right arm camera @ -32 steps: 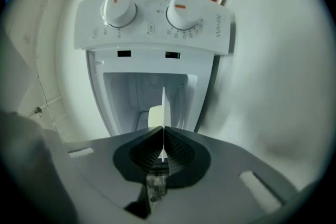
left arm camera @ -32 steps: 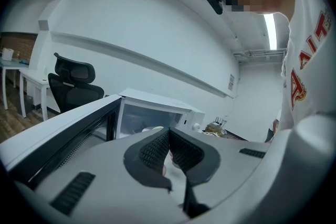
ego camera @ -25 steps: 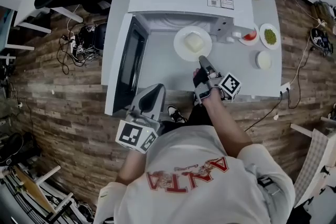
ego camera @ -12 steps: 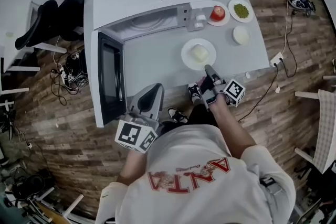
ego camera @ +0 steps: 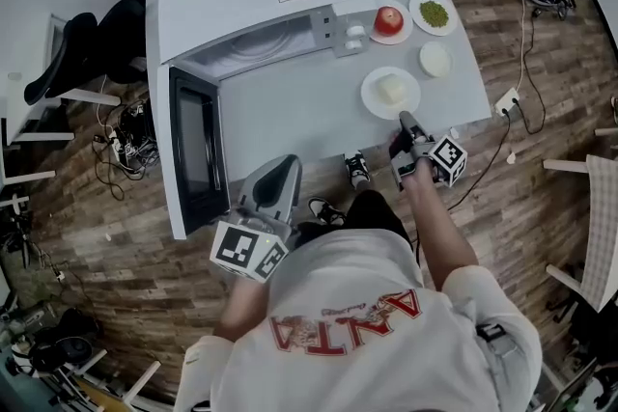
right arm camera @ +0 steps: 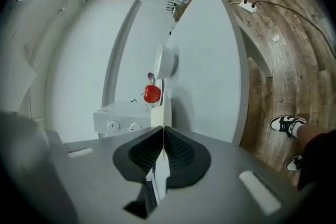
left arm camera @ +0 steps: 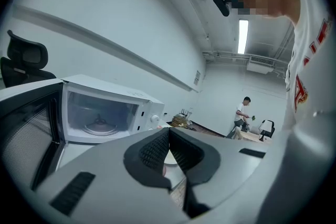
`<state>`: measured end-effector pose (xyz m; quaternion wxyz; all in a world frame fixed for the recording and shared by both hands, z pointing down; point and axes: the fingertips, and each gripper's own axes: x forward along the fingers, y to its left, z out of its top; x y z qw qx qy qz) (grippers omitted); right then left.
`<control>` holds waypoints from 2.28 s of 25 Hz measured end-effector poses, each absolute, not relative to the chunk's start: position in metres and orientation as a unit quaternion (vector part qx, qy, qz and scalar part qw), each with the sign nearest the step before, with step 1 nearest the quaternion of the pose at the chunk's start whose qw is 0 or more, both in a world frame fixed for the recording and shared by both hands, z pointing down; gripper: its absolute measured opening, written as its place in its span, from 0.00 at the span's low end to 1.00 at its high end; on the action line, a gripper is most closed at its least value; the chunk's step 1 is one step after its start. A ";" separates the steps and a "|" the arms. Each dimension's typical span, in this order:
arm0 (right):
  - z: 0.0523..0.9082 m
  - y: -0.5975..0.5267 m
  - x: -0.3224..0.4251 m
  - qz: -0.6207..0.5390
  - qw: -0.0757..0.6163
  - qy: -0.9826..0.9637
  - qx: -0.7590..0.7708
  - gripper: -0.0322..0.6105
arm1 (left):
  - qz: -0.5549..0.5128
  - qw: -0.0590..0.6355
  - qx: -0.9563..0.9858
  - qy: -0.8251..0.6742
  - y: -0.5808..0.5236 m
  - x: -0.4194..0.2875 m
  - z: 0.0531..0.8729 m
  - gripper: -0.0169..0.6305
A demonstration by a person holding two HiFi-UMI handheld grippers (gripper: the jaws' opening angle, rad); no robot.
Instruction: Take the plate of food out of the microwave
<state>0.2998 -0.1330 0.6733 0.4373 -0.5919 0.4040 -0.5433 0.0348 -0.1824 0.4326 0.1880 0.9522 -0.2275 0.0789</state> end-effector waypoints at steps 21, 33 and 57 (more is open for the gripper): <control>0.690 -0.147 0.270 -0.582 0.054 0.524 -0.620 0.37 | 0.074 0.210 0.948 -0.228 -0.190 0.031 0.441 0.04; 0.660 -0.138 0.262 -0.465 -0.139 0.567 -0.666 0.08 | 0.036 0.196 0.946 -0.255 -0.183 0.002 0.426 0.04; 0.294 -0.166 0.063 -0.059 0.032 0.842 -0.535 0.05 | -0.040 0.062 0.939 -0.336 -0.183 -0.096 0.317 0.04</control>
